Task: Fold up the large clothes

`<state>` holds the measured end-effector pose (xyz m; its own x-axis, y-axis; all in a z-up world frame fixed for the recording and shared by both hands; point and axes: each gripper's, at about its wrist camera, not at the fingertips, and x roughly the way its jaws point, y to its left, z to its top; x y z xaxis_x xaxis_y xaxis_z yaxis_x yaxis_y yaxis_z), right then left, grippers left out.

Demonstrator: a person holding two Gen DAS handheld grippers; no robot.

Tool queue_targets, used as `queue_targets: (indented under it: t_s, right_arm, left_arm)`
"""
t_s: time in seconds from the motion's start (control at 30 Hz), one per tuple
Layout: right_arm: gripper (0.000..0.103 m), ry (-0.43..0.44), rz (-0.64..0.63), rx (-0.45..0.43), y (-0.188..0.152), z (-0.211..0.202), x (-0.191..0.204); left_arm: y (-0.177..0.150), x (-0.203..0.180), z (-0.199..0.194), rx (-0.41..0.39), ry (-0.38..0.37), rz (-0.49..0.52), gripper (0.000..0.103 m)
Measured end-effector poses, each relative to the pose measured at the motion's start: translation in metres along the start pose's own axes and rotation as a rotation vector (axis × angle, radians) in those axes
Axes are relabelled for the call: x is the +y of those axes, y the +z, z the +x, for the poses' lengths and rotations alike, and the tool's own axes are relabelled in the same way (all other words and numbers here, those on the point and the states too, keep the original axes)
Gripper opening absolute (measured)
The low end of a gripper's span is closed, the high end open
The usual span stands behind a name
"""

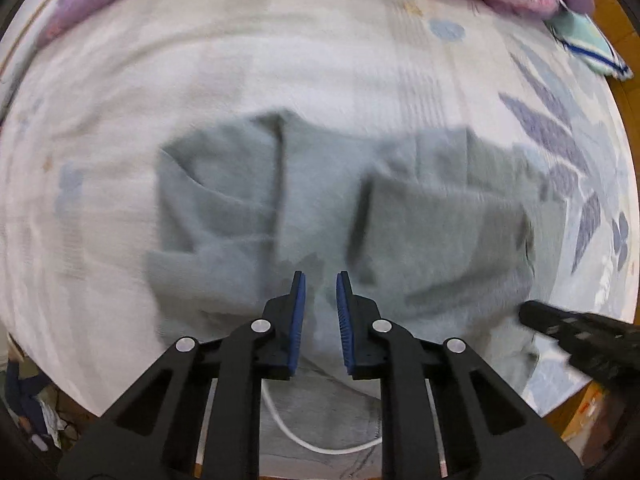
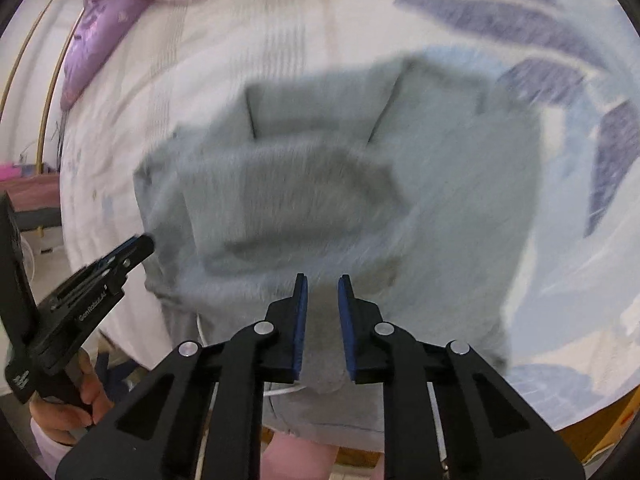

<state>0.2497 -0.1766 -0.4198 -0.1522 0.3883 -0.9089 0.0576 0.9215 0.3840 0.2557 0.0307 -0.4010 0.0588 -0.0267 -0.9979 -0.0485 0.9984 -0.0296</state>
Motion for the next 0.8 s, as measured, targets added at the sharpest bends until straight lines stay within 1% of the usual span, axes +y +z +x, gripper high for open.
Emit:
queue_targets:
  t_s: [0.03,0.07,0.1,0.13,0.17,0.2,0.27,0.3,0.33,0.37,0.4,0.43,0.47,0.5,0.53,0.57,0.6,0.63,0.7,0.73,0.77,0.8]
  right_arm:
    - [0.015,-0.019,0.002,0.026,0.004,0.018,0.004]
    - [0.015,-0.049,0.011,0.057,0.003,0.039,-0.001]
    - [0.012,-0.058,0.032,0.087,0.003,0.059,-0.009]
    - [0.011,-0.011,0.079,0.062,0.003,0.073,-0.019]
    - [0.011,0.014,0.103,0.065,0.003,0.071,-0.023]
    - [0.011,0.027,0.113,0.079,0.003,0.065,-0.024]
    - [0.012,0.023,0.14,0.108,-0.005,0.048,-0.023]
    - [0.014,0.024,0.133,0.121,-0.011,0.043,-0.02]
    - [0.015,0.029,0.097,0.139,-0.02,0.039,-0.013]
    - [0.015,0.022,0.058,0.159,-0.029,0.04,-0.007]
    - [0.015,-0.006,0.036,0.176,-0.037,0.049,-0.005]
    - [0.014,-0.028,0.029,0.178,-0.042,0.06,-0.006]
    - [0.01,-0.036,0.02,0.169,-0.047,0.078,-0.009]
    - [0.008,-0.022,0.023,0.153,-0.047,0.087,-0.011]
    - [0.008,-0.026,0.049,0.179,-0.044,0.084,-0.011]
    - [0.007,-0.033,0.073,0.198,-0.041,0.079,-0.01]
    - [0.008,-0.026,0.099,0.191,-0.037,0.064,-0.007]
    - [0.008,-0.006,0.095,0.16,-0.034,0.05,-0.005]
    - [0.008,0.04,0.047,0.089,-0.022,0.016,0.006]
    - [0.009,0.057,0.041,0.058,-0.015,0.004,0.008]
    - [0.011,0.09,0.054,0.02,-0.006,-0.009,0.007]
    - [0.012,0.14,0.084,-0.019,0.009,-0.022,0.002]
  left_arm:
    - [-0.004,-0.003,0.012,0.024,-0.016,-0.001,0.016]
    - [-0.008,-0.004,0.032,0.059,-0.028,-0.01,0.016]
    - [-0.011,-0.004,0.054,0.097,-0.022,-0.02,0.015]
    - [-0.014,-0.005,0.079,0.12,-0.006,-0.02,0.015]
    - [-0.015,-0.008,0.082,0.098,0.006,-0.007,0.015]
    - [-0.015,-0.012,0.078,0.101,0.024,0.01,0.015]
    - [-0.019,-0.016,0.062,0.109,0.031,0.018,0.015]
    - [-0.025,-0.016,0.052,0.114,0.028,0.012,0.015]
    - [-0.03,-0.015,0.045,0.118,0.021,0.005,0.015]
    - [-0.038,-0.015,0.041,0.128,0.009,-0.002,0.015]
    - [-0.045,-0.015,0.044,0.146,0.005,-0.006,0.015]
    - [-0.049,-0.015,0.05,0.155,0.003,-0.008,0.015]
    - [-0.054,-0.015,0.065,0.157,0.002,-0.009,0.015]
    - [-0.055,-0.016,0.076,0.161,0.012,0.001,0.015]
    - [-0.052,-0.02,0.081,0.167,0.029,0.026,0.014]
    - [-0.046,-0.022,0.075,0.186,0.045,0.023,0.013]
    - [-0.041,-0.022,0.062,0.179,0.041,-0.006,0.011]
    - [-0.038,-0.023,0.051,0.157,0.028,-0.021,0.011]
    - [-0.031,-0.023,0.025,0.105,-0.007,-0.029,0.012]
    - [-0.027,-0.02,0.018,0.087,-0.013,-0.034,0.012]
    - [-0.02,-0.016,0.011,0.061,-0.021,-0.043,0.012]
    - [-0.011,-0.012,0.006,0.037,-0.027,-0.052,0.012]
